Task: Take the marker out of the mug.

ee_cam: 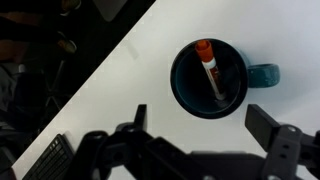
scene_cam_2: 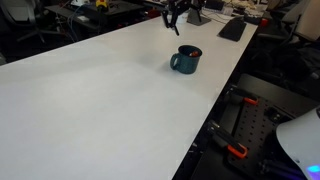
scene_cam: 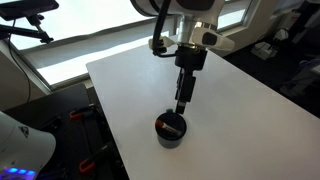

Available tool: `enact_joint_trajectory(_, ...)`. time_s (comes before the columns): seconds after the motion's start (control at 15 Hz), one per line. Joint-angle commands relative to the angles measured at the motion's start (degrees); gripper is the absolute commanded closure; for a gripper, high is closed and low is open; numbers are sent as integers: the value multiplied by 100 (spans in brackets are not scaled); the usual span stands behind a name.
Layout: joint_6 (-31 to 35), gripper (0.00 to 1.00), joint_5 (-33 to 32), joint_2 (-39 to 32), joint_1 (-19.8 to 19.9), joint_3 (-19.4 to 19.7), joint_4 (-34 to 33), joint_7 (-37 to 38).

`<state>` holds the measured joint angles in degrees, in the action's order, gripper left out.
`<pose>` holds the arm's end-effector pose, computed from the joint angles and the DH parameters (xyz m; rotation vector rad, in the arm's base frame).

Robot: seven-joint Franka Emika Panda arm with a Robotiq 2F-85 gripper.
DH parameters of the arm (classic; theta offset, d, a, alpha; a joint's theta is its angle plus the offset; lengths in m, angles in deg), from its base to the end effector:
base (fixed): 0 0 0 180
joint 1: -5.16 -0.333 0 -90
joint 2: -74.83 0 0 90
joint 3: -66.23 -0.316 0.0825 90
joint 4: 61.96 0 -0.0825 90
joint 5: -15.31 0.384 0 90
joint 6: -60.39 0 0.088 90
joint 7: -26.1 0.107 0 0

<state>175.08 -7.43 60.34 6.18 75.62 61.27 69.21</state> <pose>0.5084 -0.1174 0.2627 2.4970 -0.9054 -0.3791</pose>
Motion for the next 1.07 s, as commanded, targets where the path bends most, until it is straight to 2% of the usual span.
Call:
enact_joint_trajectory(0.0, 10, 0, -176, 325, 3, 2, 374, -31)
enact_joint_trajectory(0.07, -85, 0, -287, 359, -34, 8, 389, 49)
enact_joint_trajectory(0.13, -14, 0, -129, 35, 24, -12, 146, -1)
enact_joint_trajectory(1.0, 10, 0, -193, -167, -2, 3, 179, 97)
